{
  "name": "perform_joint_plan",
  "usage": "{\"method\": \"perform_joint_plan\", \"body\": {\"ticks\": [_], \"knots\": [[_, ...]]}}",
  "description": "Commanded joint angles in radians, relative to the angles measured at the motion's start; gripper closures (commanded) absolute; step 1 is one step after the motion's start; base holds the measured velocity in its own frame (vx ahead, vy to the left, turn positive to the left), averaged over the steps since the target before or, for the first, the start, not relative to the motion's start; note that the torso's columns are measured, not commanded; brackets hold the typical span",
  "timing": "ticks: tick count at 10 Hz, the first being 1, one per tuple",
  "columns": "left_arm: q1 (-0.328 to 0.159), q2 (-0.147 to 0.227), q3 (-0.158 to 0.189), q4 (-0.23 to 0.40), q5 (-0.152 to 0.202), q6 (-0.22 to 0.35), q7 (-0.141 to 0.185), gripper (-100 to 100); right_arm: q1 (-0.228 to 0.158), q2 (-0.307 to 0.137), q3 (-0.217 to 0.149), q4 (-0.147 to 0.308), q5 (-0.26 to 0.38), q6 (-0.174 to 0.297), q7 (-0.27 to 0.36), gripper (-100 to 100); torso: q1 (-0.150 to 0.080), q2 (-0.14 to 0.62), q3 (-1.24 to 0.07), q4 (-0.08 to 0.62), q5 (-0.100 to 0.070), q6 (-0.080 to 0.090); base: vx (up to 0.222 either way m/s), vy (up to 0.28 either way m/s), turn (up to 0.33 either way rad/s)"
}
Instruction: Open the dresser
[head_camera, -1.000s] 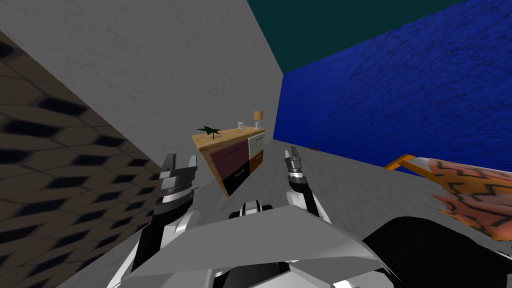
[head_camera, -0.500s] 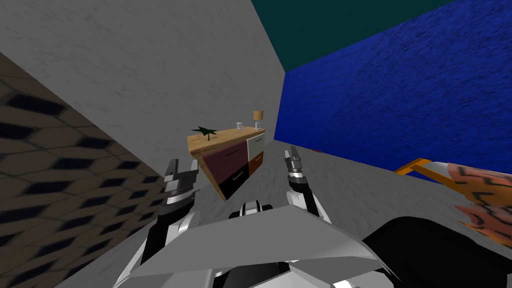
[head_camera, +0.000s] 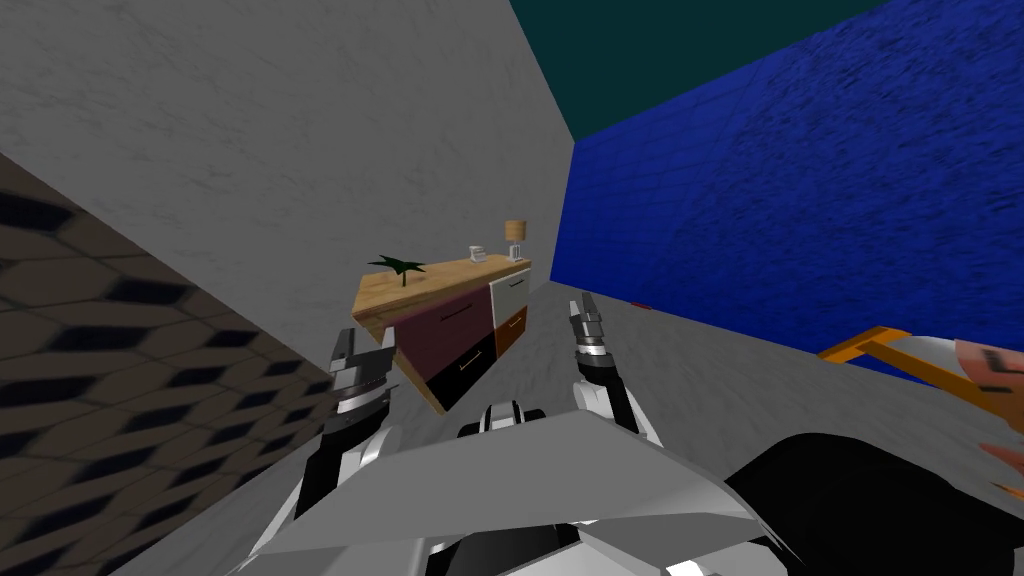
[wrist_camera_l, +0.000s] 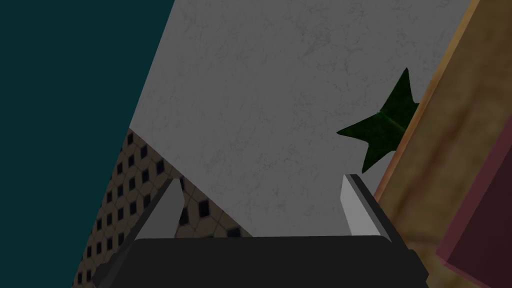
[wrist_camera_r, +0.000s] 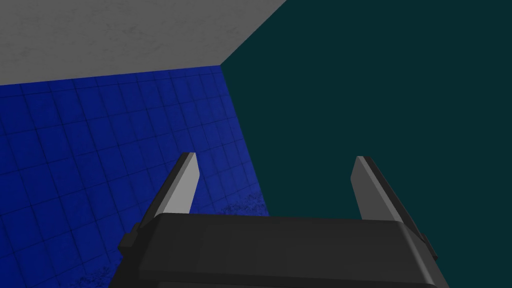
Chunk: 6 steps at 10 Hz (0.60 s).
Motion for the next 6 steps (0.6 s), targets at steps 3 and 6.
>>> {"method": "perform_joint_plan", "body": {"ticks": [3, 6], "knots": [[-0.017, -0.007, 0.012, 0.118, 0.034, -0.069, 0.045, -100, 0.000, 0.000, 0.000, 0.000, 0.000, 0.000, 0.000, 0, 0.000, 0.002, 0.001, 0.001, 0.000, 0.000, 0.112, -0.085, 0.032], [-0.030, -0.018, 0.022, 0.208, 0.063, -0.123, 0.083, -100, 0.000, 0.000, 0.000, 0.000, 0.000, 0.000, 0.000, 0, -0.001, 0.000, 0.000, 0.000, 0.000, 0.000, 0.102, -0.087, 0.040]]}}
